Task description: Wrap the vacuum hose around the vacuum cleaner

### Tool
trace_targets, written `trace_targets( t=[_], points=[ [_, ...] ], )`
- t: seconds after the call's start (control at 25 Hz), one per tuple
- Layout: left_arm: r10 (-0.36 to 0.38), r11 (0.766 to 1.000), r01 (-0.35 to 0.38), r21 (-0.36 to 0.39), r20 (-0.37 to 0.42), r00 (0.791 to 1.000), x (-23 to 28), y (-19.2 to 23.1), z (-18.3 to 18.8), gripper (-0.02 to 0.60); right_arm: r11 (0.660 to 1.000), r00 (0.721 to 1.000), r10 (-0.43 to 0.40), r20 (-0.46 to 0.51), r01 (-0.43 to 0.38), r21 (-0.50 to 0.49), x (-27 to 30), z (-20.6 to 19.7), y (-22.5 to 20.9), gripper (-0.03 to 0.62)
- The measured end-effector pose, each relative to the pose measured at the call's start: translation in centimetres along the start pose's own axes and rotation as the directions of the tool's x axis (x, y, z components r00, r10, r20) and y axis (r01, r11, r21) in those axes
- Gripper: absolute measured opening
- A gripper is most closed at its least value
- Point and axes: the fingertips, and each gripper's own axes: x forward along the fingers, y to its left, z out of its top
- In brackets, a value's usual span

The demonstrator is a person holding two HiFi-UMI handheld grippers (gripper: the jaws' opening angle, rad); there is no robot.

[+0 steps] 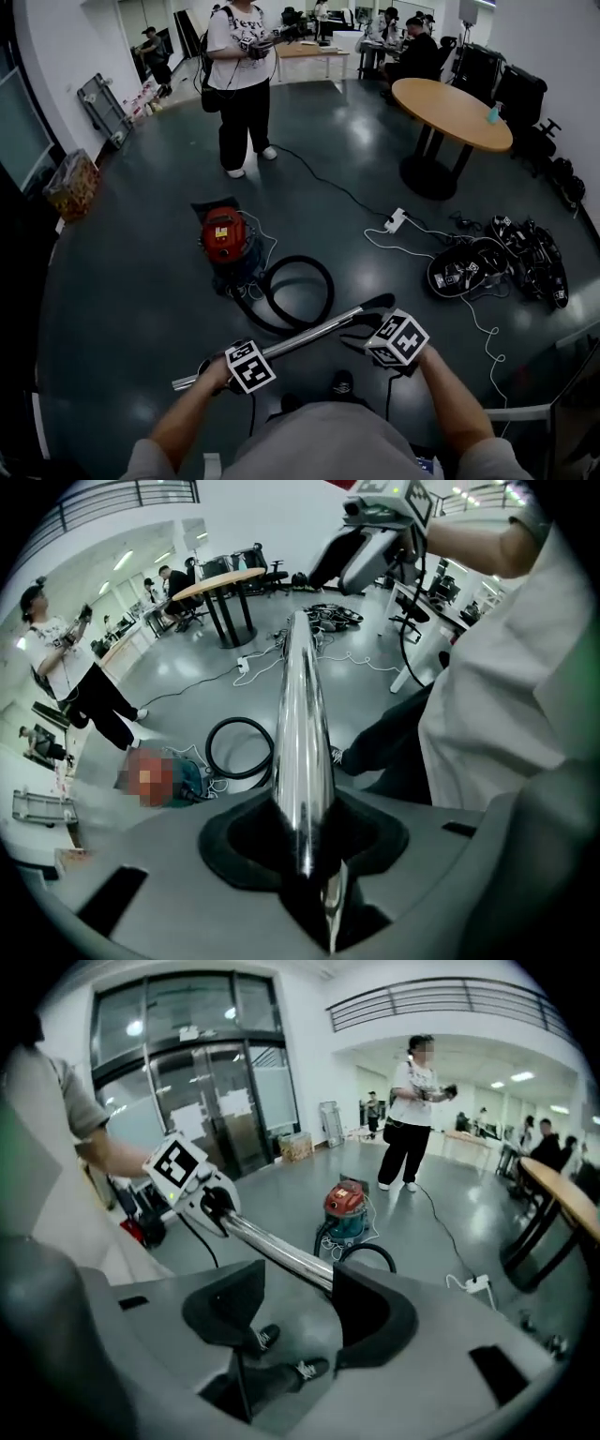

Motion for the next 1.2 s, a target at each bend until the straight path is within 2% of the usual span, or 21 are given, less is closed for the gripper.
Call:
trace_targets(
  t=[0.12,0.24,0.36,0.48,0.6,0.76,0.88,0.96,1.12,1.2],
  points=[
    [0.001,0.998,0.001,-0.056,0.037,0.999,0.1,0.5,-0.7,0.149,0.988,0.996,-0.045,0.081,0.032,0.153,0.4,0.3,0.8,0.209],
    [0.002,0.996,0.004,-0.085,0.071,0.997,0.3,0.5,-1.8,0.149,0.959,0.984,-0.095,0.149,0.050,0.279,1.5,0.5,1.6,0.209],
    [0.000,0.994,0.012,-0.106,0.109,0.994,0.4,0.5,-2.5,0.150,0.920,0.965,-0.066,0.255,-0.040,0.389,3.1,2.0,3.2,0.207],
    [-0.011,0.986,0.036,-0.165,0.152,0.988,-0.3,0.0,-2.8,0.150,0.885,0.952,-0.003,0.305,-0.140,0.445,5.0,3.5,5.5,0.206],
    [-0.004,0.969,0.054,-0.240,0.204,0.979,-1.4,0.0,-2.9,0.150,0.828,0.940,0.043,0.340,-0.224,0.514,6.8,4.8,7.1,0.206],
    [0.036,0.944,0.056,-0.325,0.273,0.961,-2.8,1.3,-2.6,0.150,0.751,0.924,0.027,0.381,-0.270,0.603,8.8,6.5,6.9,0.212],
    [0.061,0.928,0.060,-0.368,0.309,0.949,-3.5,2.0,-2.1,0.150,0.708,0.906,0.048,0.420,-0.327,0.626,9.8,8.4,7.5,0.264],
    [0.073,0.918,0.065,-0.390,0.328,0.942,-4.0,2.1,-1.7,0.150,0.673,0.896,0.045,0.442,-0.354,0.649,10.6,9.7,7.6,0.273],
    [0.092,0.900,0.078,-0.429,0.361,0.928,-4.5,2.3,-0.7,0.150,0.589,0.874,0.017,0.485,-0.401,0.702,12.4,11.8,7.0,0.273],
    [0.093,0.895,0.086,-0.439,0.371,0.924,-4.6,2.3,-0.2,0.150,0.525,0.859,-0.021,0.511,-0.426,0.737,13.0,12.4,6.3,0.272]
  ],
)
